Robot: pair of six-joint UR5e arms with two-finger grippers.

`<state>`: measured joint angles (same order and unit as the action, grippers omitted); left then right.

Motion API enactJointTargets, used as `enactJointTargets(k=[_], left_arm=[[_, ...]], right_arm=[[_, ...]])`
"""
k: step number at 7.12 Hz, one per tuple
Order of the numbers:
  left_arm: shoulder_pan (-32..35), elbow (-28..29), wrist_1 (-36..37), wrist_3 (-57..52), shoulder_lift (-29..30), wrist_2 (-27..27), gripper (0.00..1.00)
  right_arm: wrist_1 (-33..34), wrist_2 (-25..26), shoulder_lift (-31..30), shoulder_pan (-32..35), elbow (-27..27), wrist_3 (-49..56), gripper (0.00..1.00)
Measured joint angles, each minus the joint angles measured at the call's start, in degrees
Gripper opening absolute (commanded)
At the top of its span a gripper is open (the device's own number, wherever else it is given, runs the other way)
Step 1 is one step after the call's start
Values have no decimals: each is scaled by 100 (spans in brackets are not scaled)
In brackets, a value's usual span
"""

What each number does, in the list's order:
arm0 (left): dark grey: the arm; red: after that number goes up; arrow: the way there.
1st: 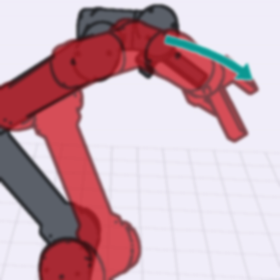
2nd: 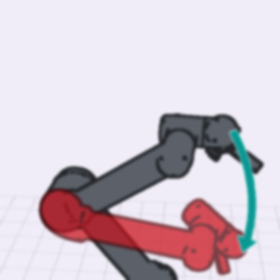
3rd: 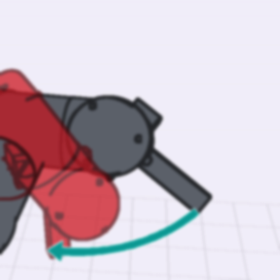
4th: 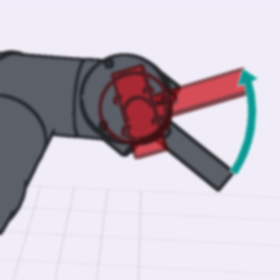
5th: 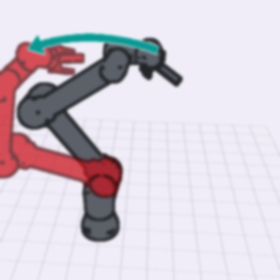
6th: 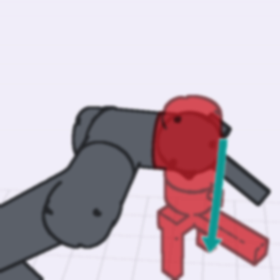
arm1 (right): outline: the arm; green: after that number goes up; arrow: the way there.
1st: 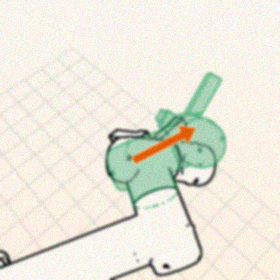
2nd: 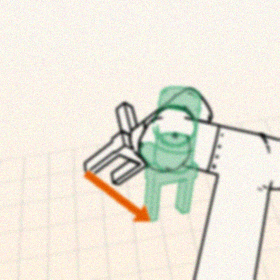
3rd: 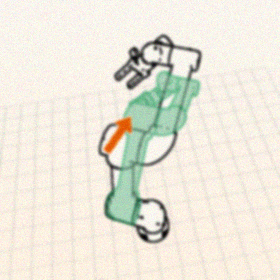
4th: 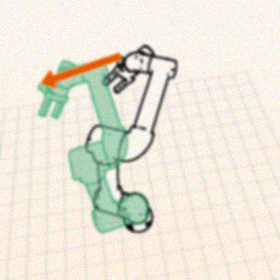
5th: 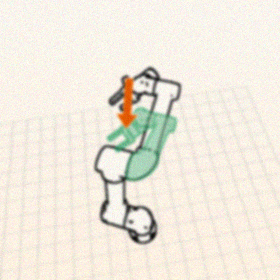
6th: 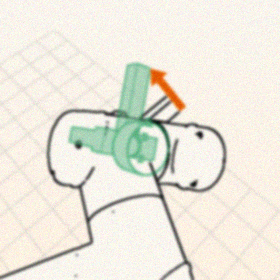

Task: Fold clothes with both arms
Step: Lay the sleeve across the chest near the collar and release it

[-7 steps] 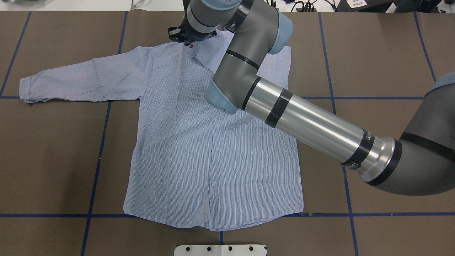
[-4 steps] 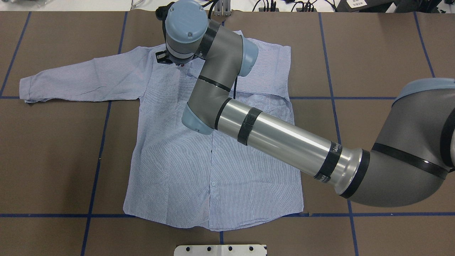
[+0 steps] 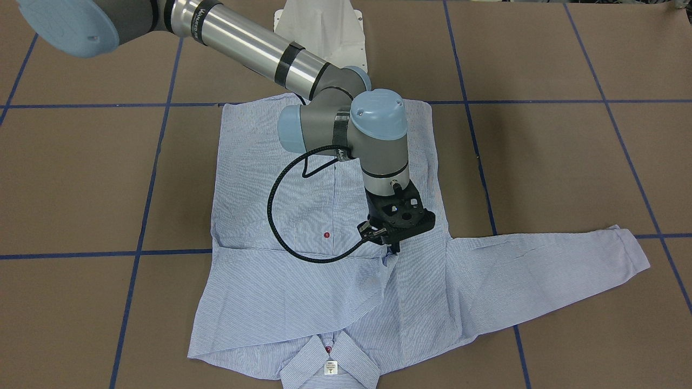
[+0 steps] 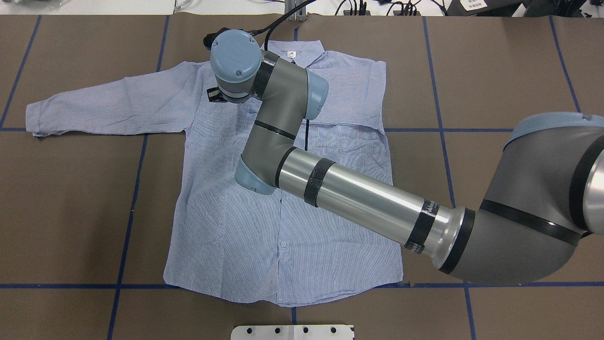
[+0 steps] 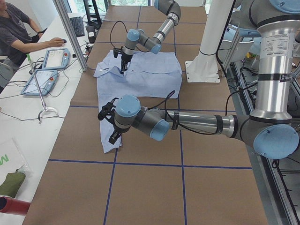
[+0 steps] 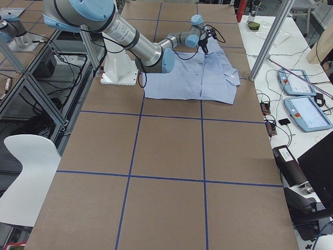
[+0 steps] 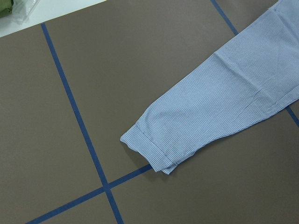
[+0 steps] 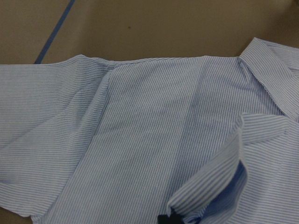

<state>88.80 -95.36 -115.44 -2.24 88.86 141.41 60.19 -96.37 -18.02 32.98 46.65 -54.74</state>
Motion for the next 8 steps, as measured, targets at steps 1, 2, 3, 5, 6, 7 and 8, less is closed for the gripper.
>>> enactJointTargets(k=[1, 2, 3, 5, 6, 7, 8], left_arm=[[-1, 0, 2, 19, 4, 0, 100], [-3, -3, 4, 56, 6, 2, 100], [-3, -6, 0, 119, 11, 6, 100], [-45, -4, -57, 542, 27, -13, 100], [-174, -2, -84, 788, 38, -31, 100], [-405, 10, -202, 1156, 50, -101, 100], [-660, 80, -547, 1731, 56, -300, 100]], right_arm=[[-85, 122, 26, -68, -3, -3, 99], [-135, 350, 38, -186, 6, -10, 99], [-156, 517, 46, -262, 29, -41, 99], [-138, 596, 53, -293, 247, -421, 99], [41, 546, 49, -277, 534, -725, 99], [547, 384, 39, -213, 946, -911, 99], [1232, 69, 7, -79, 1406, -986, 99]])
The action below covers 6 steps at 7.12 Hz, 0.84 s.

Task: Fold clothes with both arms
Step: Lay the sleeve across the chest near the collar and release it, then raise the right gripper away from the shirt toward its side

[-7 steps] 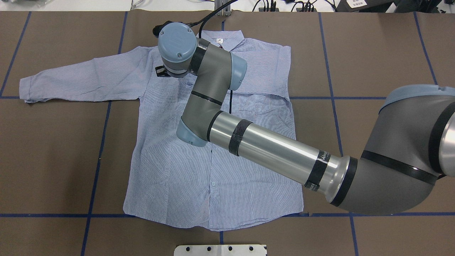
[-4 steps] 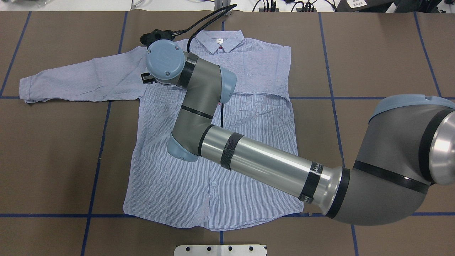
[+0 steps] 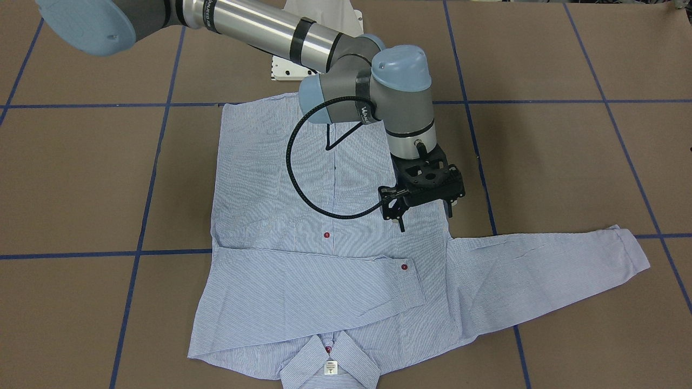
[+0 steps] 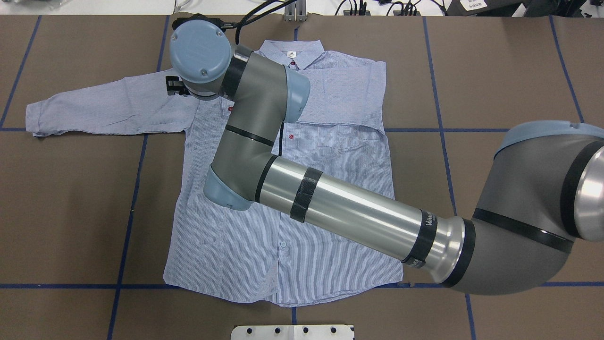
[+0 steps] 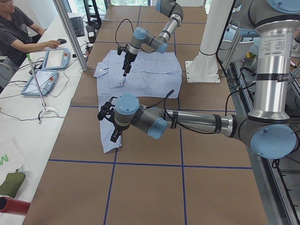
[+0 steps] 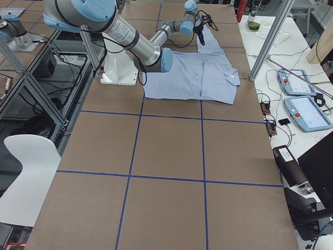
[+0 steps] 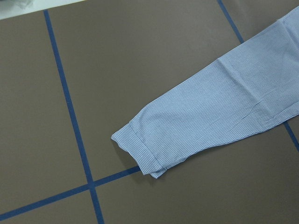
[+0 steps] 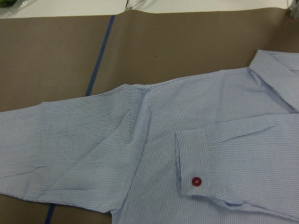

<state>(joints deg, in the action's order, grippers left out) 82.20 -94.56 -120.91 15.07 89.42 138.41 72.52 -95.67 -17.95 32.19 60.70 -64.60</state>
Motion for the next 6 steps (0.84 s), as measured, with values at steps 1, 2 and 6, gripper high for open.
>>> enactJointTargets(k=[1, 2, 6], left_arm=[[-258, 241, -594, 694, 31, -307, 100], [-476, 711, -1328, 1361, 160, -633, 100], [-1057, 2642, -3363, 2943, 912, -1893, 81]], right_arm=[[718, -472, -101, 207, 497, -29, 100], [1395, -992, -357, 468, 1113, -28, 100], [2808, -2213, -2784, 1392, 4081, 548, 100]])
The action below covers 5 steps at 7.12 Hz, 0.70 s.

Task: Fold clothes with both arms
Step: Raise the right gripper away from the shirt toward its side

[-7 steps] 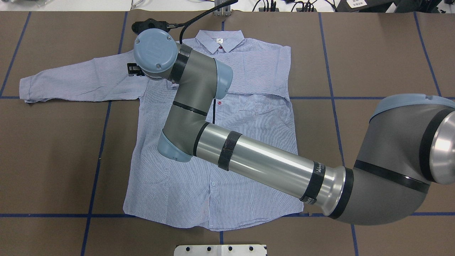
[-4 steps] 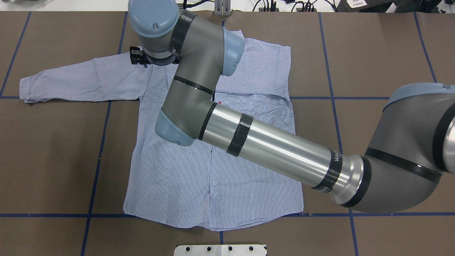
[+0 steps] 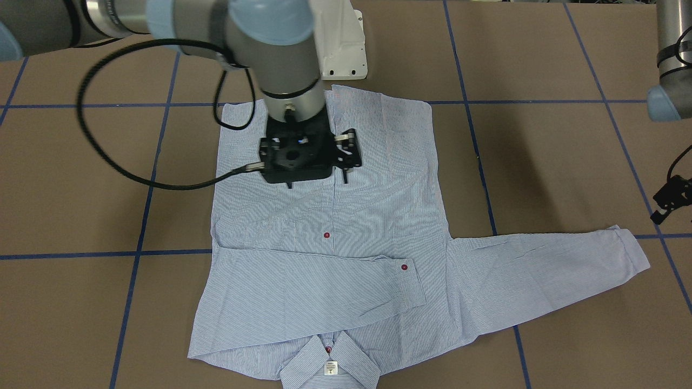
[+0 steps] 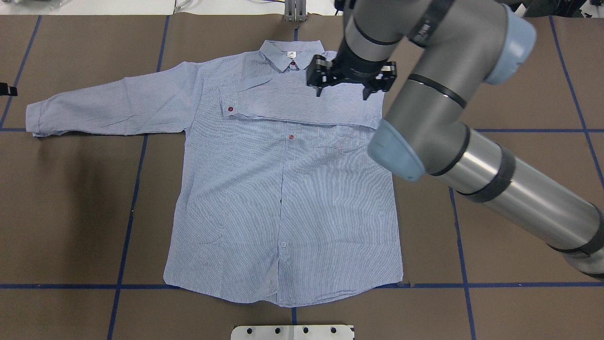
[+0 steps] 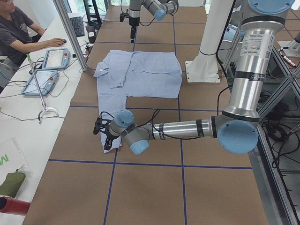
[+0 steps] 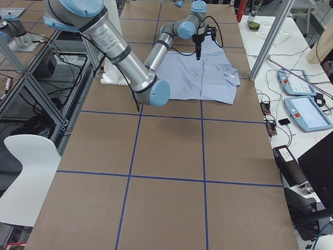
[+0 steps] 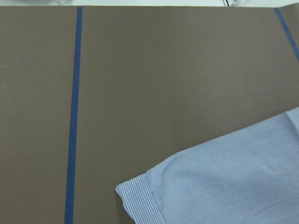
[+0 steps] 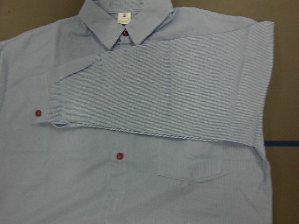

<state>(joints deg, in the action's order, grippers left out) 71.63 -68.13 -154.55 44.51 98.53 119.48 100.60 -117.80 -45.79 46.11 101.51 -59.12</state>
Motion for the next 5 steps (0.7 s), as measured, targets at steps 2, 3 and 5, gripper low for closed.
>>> enactJointTargets(k=[2, 3, 5], left_arm=[[-454, 223, -367, 530, 46, -405, 74], [-715, 331, -559, 786, 47, -634, 74], [-954, 484, -757, 985, 42, -842, 71]], right_arm=[[696, -184, -434, 408, 463, 903, 100], [939, -246, -548, 598, 573, 1296, 100], [1040, -303, -772, 732, 716, 1568, 100]])
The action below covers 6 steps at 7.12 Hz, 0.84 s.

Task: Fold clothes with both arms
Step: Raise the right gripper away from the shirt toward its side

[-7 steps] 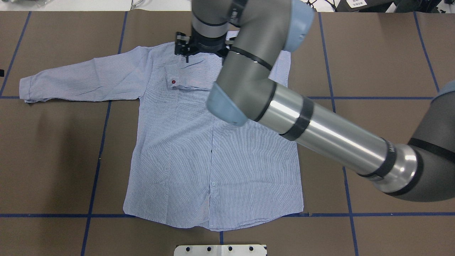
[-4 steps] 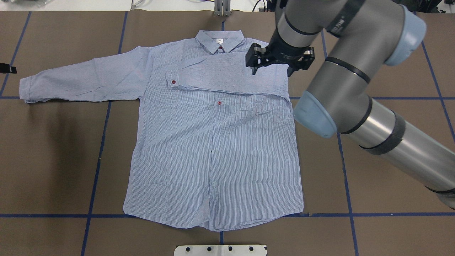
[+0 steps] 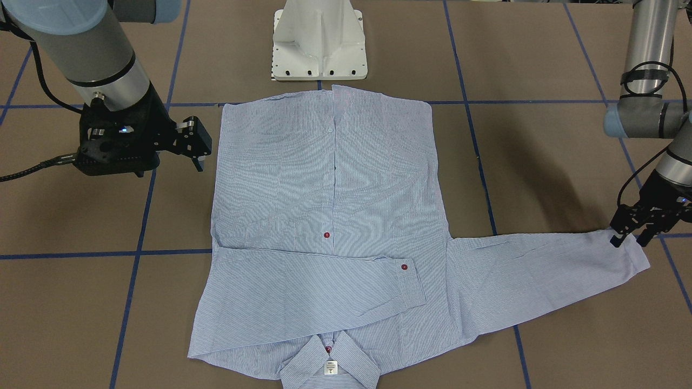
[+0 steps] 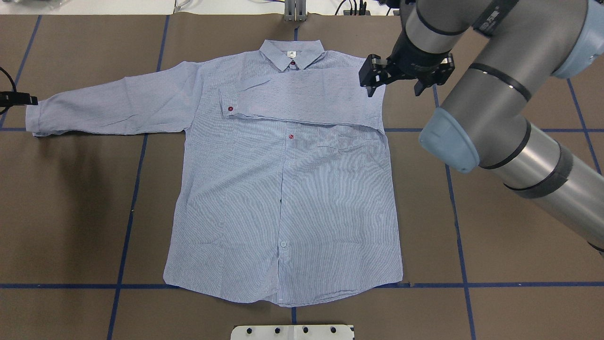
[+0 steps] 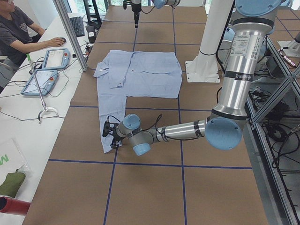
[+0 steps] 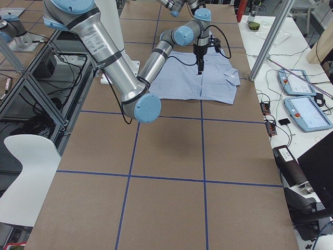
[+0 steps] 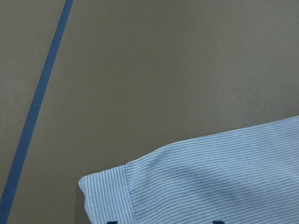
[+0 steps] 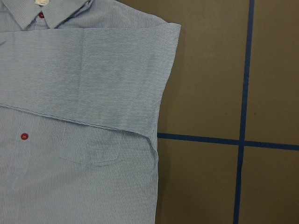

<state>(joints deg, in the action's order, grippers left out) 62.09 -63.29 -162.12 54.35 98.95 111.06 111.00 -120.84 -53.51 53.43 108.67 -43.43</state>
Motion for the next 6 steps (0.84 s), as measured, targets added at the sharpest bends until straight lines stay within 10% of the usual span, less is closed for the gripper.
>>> enactJointTargets(k=[6], left_arm=[[-34, 11, -17, -48, -17, -7, 71]], right_arm=[[-14, 8, -53, -26, 11, 27, 100]])
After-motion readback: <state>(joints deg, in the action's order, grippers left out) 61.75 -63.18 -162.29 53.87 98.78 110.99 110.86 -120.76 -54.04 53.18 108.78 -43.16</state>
